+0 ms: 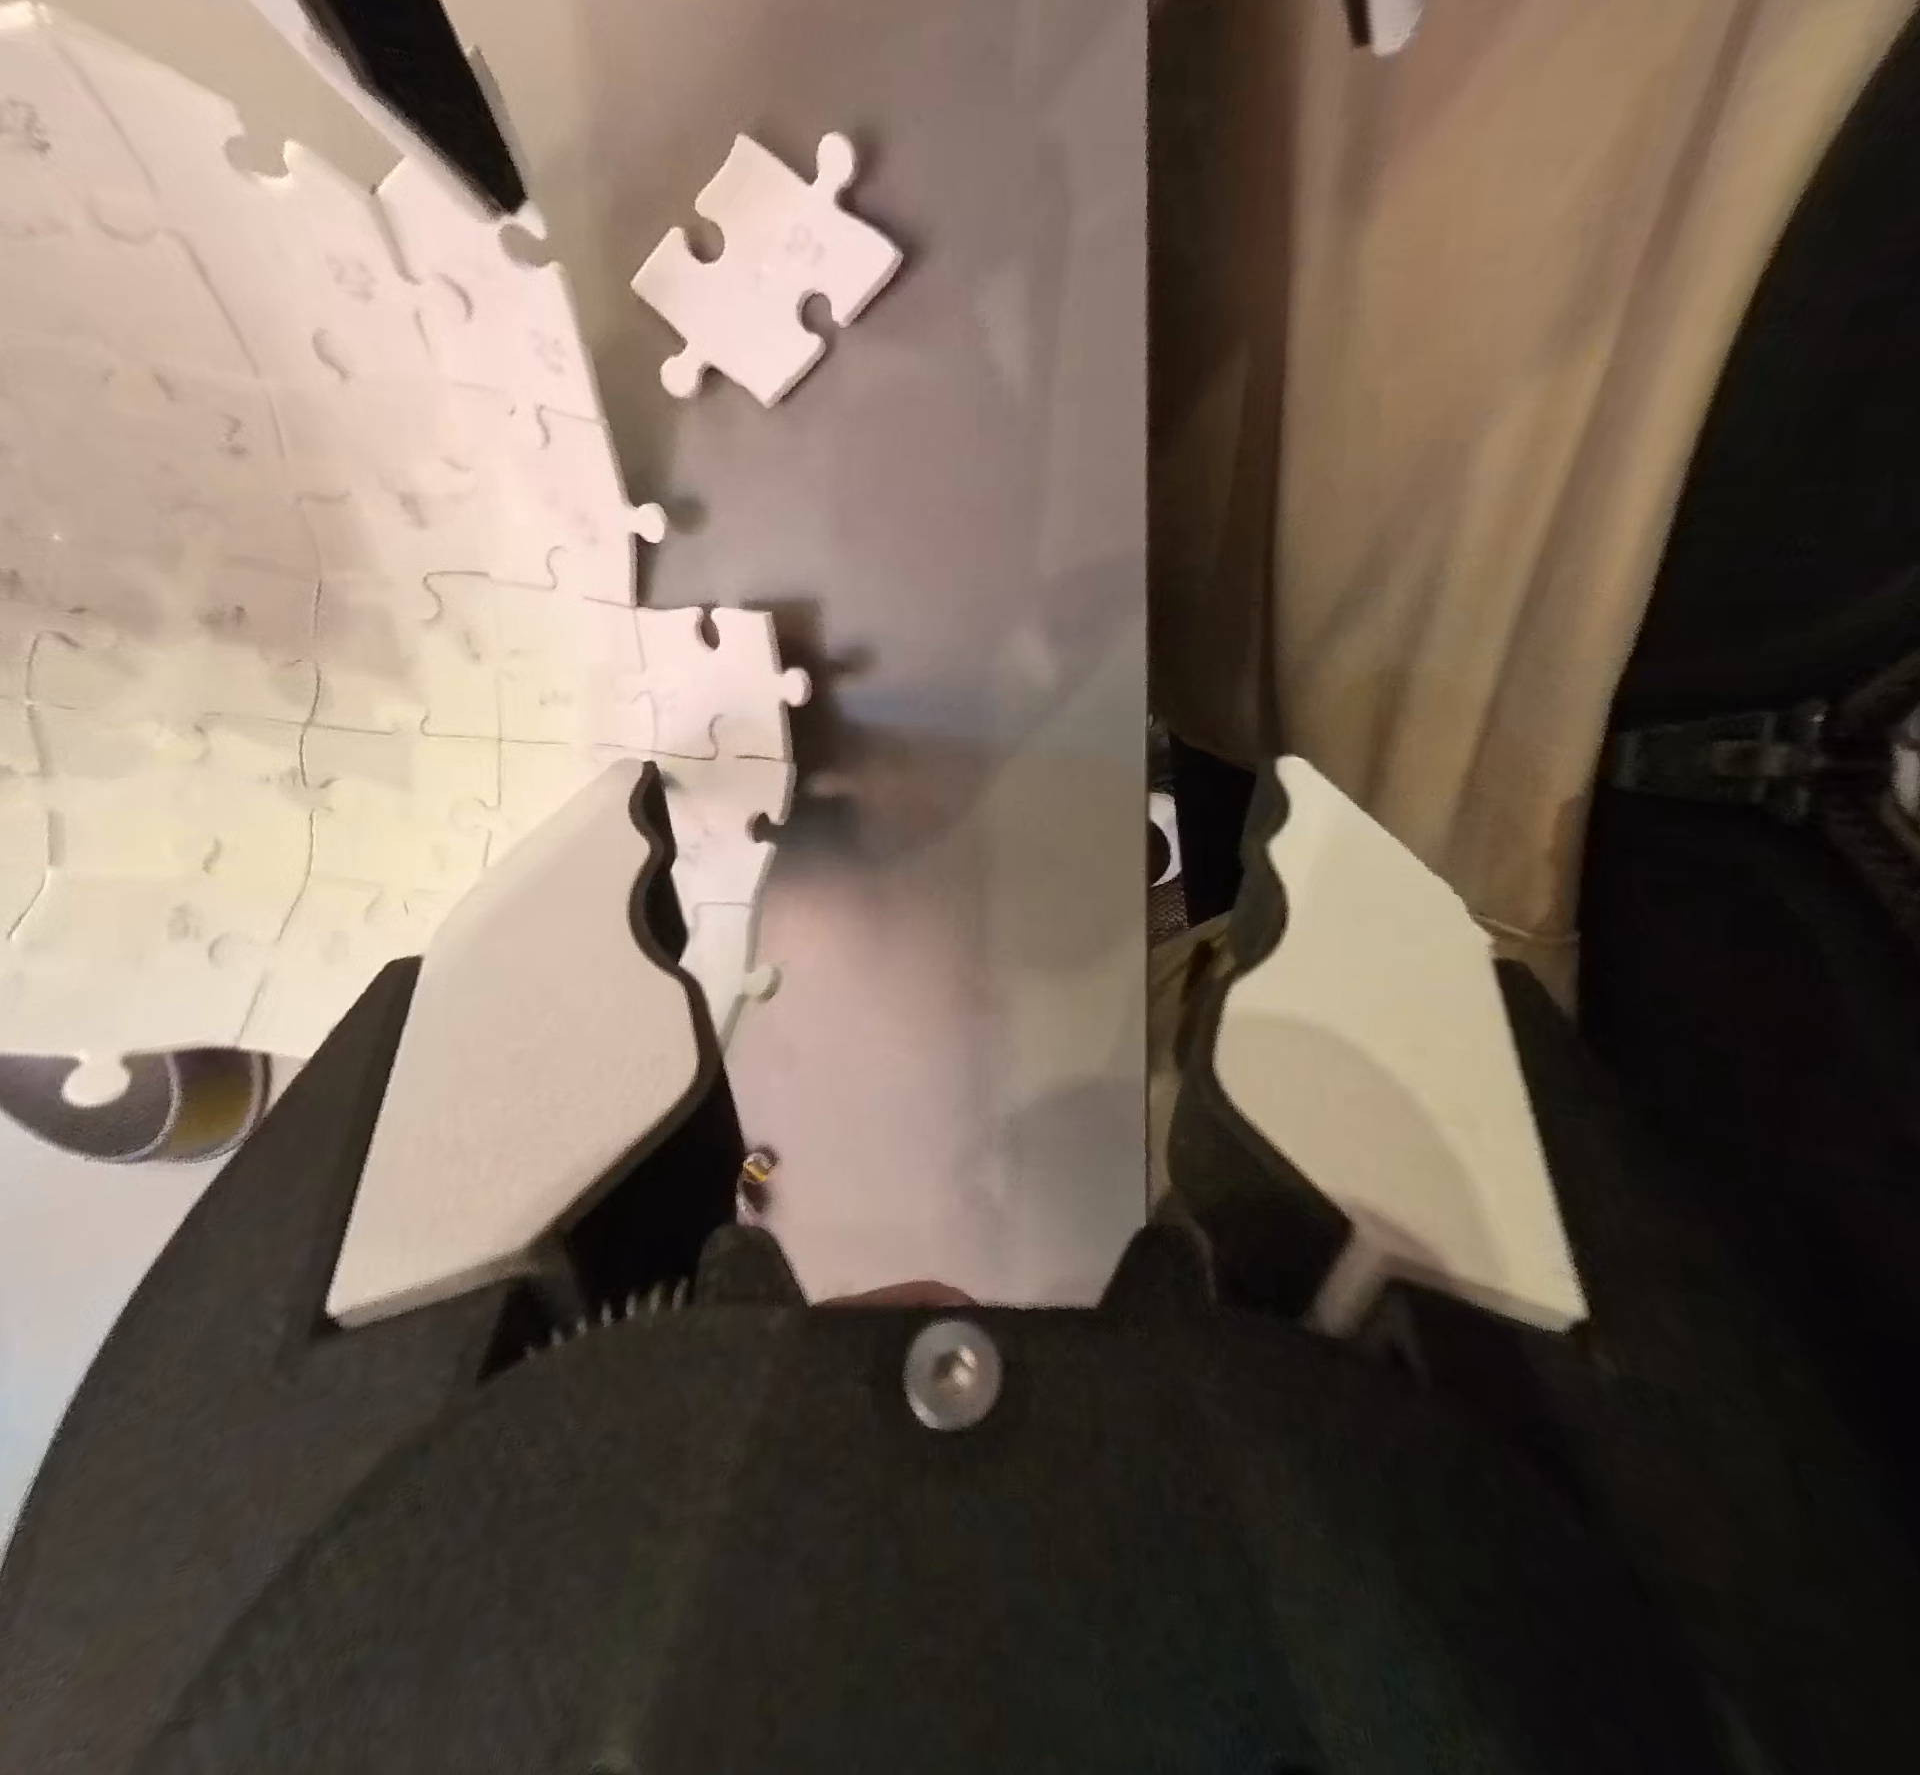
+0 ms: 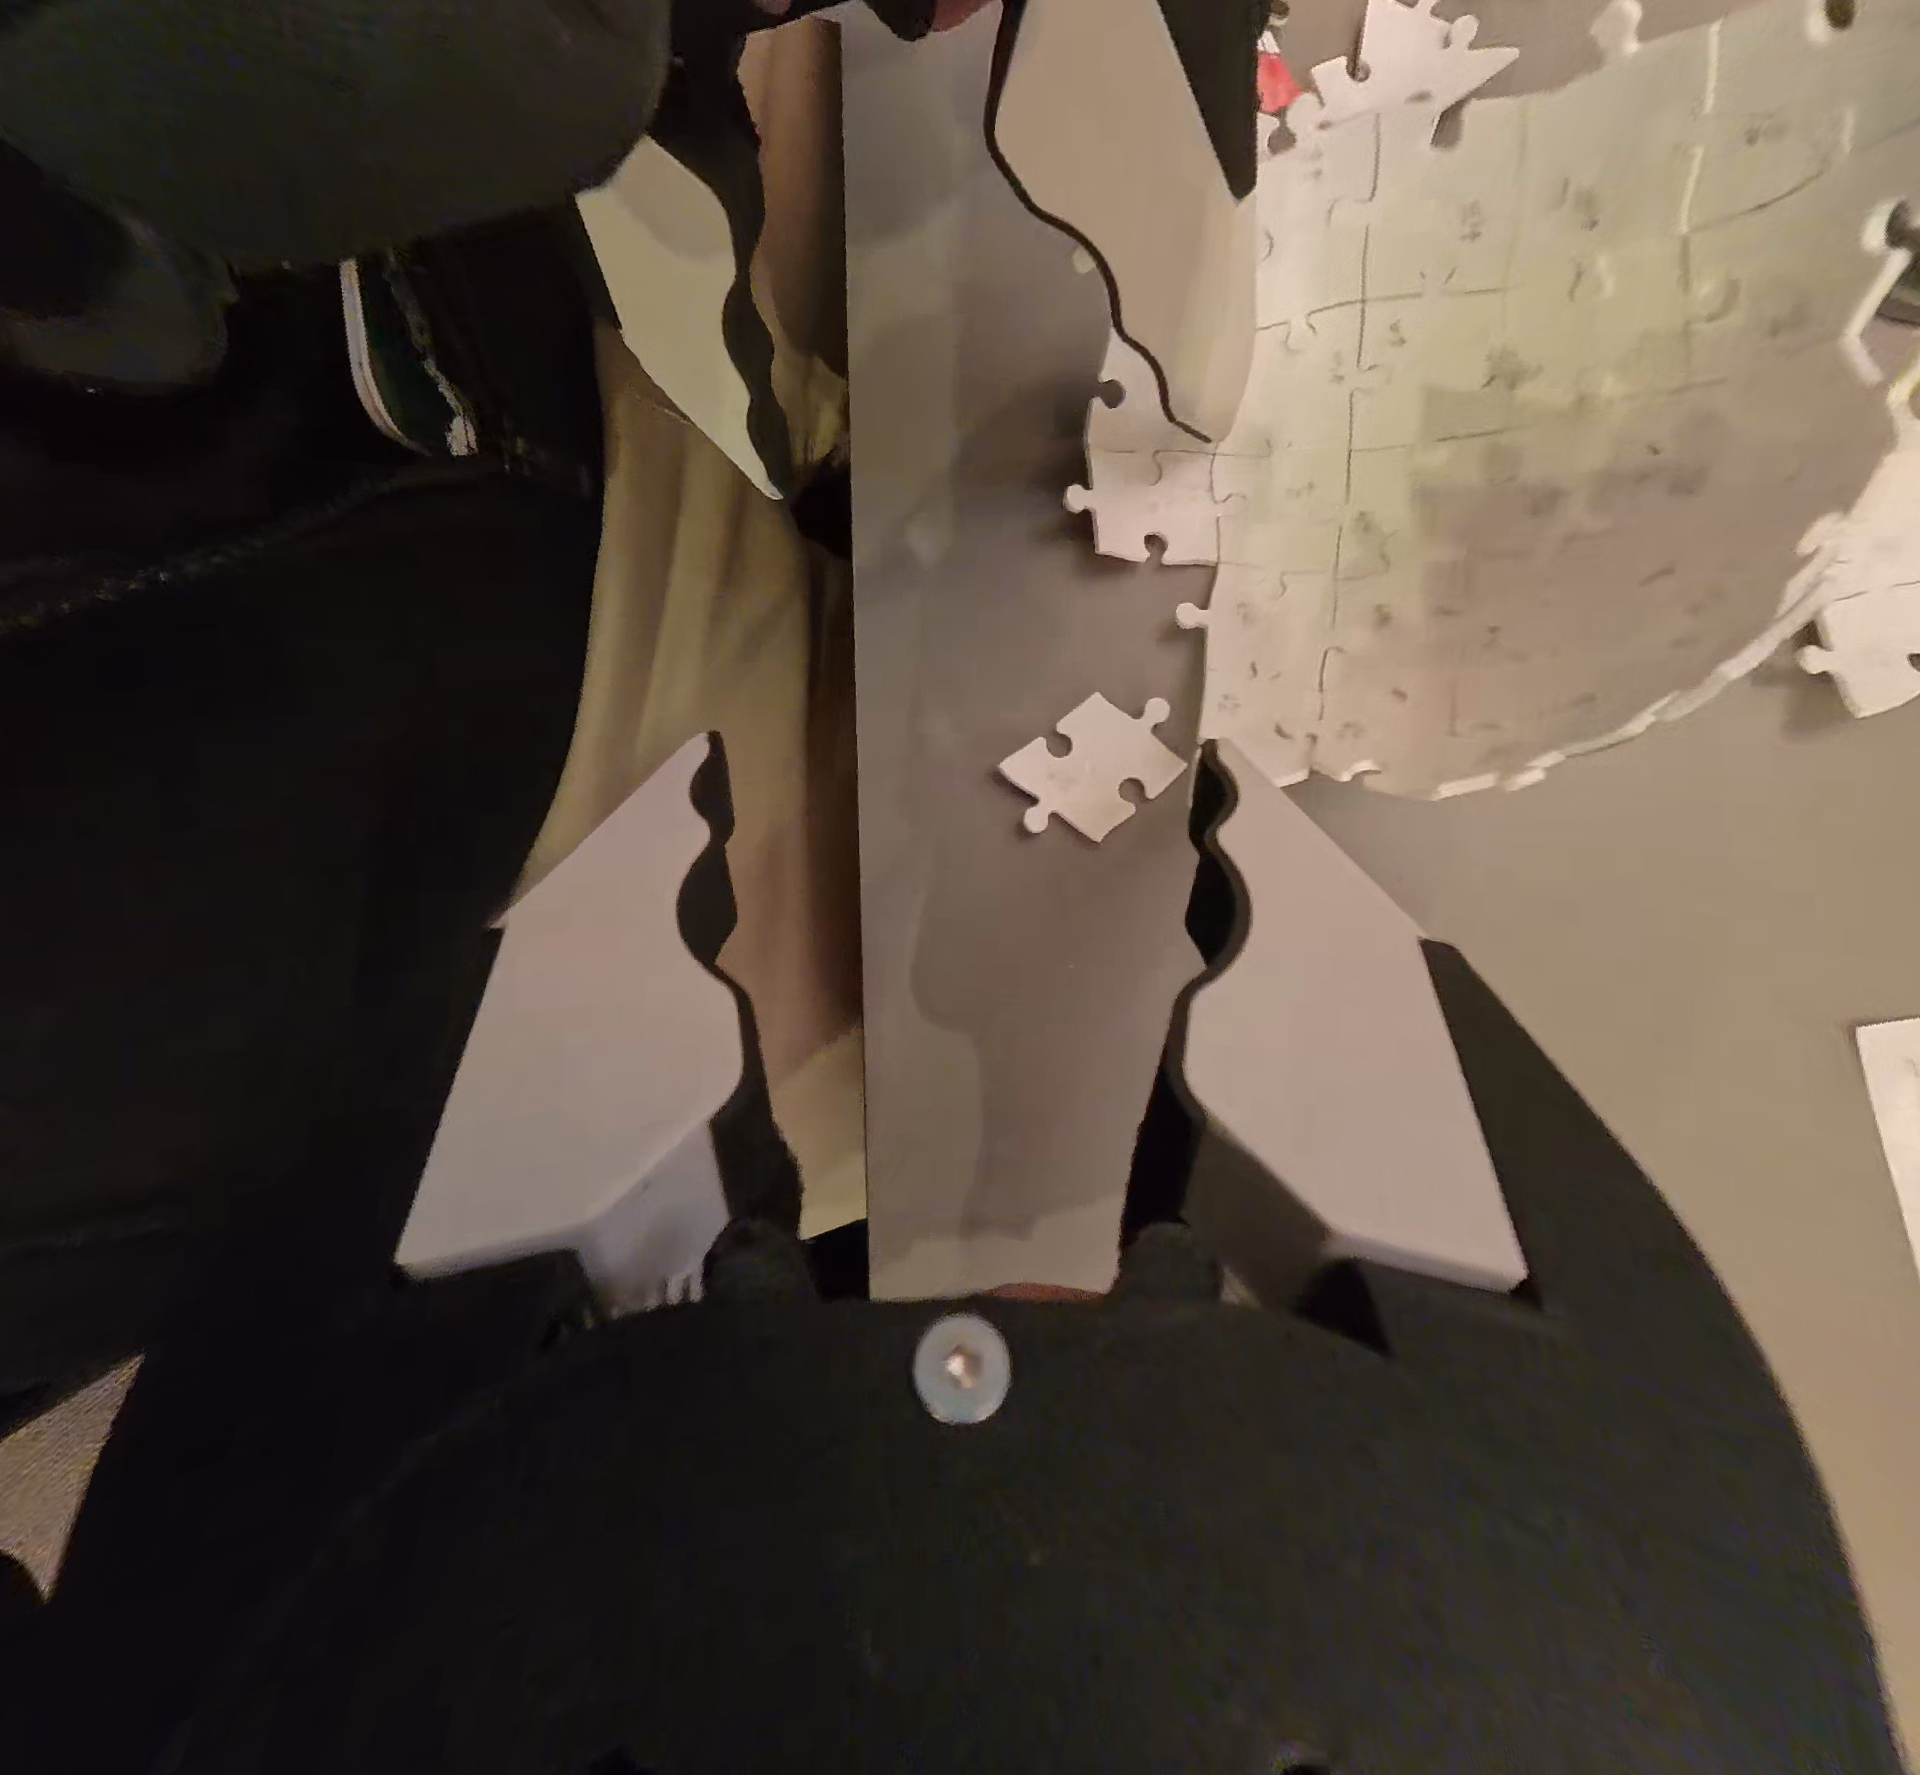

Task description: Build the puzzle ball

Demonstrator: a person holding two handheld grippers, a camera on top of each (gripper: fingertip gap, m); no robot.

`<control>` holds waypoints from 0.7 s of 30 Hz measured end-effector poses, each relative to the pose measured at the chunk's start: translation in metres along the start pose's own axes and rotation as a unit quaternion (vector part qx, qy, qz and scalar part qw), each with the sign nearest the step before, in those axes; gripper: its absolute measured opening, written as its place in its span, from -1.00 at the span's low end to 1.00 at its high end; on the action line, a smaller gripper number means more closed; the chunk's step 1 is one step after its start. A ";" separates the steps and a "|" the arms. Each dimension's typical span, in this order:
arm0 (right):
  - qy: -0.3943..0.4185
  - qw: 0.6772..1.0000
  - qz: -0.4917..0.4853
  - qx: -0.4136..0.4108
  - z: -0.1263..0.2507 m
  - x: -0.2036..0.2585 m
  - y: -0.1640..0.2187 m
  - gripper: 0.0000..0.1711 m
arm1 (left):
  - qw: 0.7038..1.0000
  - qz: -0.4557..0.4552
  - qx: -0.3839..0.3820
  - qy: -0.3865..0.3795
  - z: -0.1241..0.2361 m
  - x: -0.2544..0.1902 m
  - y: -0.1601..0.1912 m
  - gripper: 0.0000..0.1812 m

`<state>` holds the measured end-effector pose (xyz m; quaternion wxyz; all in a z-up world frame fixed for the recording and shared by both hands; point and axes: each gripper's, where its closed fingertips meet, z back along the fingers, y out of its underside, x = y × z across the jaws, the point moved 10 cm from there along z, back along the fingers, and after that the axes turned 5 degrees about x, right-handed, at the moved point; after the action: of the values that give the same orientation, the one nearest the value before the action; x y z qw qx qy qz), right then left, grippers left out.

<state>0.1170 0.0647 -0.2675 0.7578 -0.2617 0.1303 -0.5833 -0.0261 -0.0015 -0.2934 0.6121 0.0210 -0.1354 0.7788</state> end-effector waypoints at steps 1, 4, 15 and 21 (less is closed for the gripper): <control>0.005 1.000 0.003 -0.004 0.002 0.001 0.001 0.03 | 1.000 0.000 -0.003 0.004 0.000 -0.001 -0.001 0.14; 0.010 1.000 0.018 -0.023 0.008 0.006 0.002 -0.03 | 1.000 0.002 -0.008 0.010 0.000 -0.002 -0.002 0.12; -0.003 0.999 0.004 -0.037 0.014 0.013 0.014 -0.18 | 0.999 0.031 -0.017 0.025 -0.001 -0.002 -0.004 0.18; -0.004 0.999 -0.016 -0.037 0.015 0.012 0.021 -0.17 | 0.998 0.051 -0.023 0.032 -0.001 0.000 -0.005 0.20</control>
<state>0.1455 0.0607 -0.2652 0.7385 -0.2936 0.1446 -0.5895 -0.0217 -0.0001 -0.2934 0.5761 -0.0246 -0.1346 0.8058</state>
